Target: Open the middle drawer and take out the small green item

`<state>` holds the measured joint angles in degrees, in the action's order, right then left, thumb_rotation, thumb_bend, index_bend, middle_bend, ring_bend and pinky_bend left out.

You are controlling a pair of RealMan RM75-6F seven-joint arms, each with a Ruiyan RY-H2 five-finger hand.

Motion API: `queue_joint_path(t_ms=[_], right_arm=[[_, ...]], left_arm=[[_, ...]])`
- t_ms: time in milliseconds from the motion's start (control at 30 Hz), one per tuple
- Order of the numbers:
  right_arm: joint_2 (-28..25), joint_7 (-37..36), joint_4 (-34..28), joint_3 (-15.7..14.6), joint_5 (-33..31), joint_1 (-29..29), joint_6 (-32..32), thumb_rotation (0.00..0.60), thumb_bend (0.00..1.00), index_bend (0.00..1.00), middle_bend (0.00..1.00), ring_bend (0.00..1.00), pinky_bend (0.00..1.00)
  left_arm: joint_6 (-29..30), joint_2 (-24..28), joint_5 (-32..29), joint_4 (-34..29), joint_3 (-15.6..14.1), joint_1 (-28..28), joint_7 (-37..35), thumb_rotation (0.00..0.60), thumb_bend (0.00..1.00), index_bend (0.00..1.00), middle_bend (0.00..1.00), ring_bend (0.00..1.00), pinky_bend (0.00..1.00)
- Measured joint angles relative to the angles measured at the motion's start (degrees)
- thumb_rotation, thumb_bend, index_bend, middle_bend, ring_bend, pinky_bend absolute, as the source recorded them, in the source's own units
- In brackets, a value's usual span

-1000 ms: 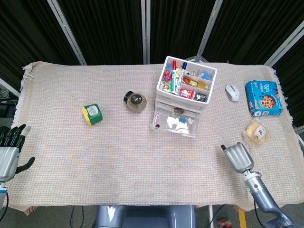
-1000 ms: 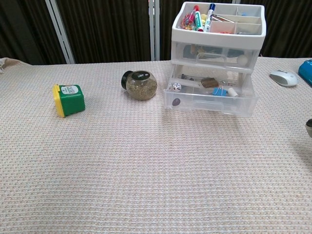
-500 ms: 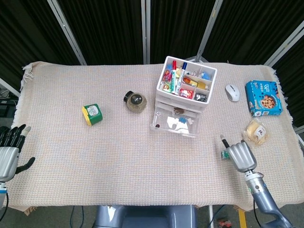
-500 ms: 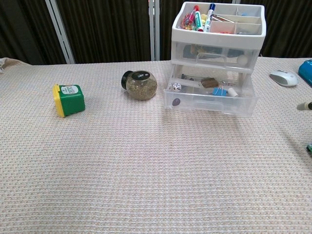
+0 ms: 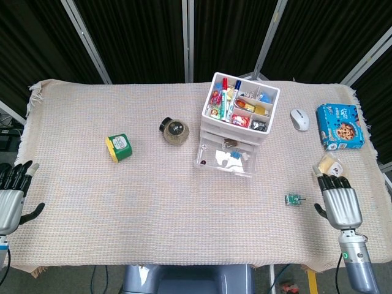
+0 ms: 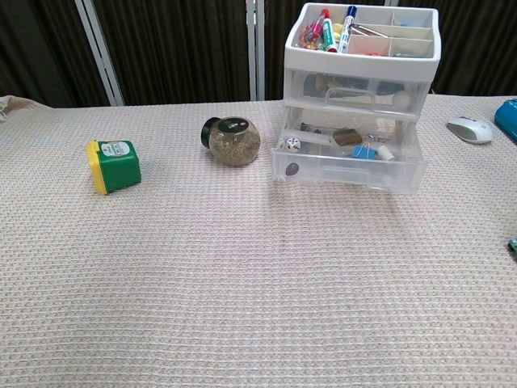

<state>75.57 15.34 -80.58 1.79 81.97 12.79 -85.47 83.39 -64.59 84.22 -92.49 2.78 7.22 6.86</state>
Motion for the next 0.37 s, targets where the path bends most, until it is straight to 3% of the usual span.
queue_joint_path(t_ms=[200,367], right_arm=[[-5.5,-10.9,-8.1,1.6,-4.3,-2.1,2.5,0.6,0.01,0.0,0.03,0.02,0.05],[-8.0,-13.3,-9.8,2.7,-5.3,-3.0,3.9,0.6,0.01,0.0,0.03,0.02,0.03]], left_arm=[[0.0,0.1,0.3,0.2,-0.1,0.0,-0.4,0.6,0.28,0.0,0.0,0.0,0.0],[-0.1,0.1,0.2,0.0,-0.1,0.0,0.0,0.6,0.28,0.0,0.0,0.0,0.0]])
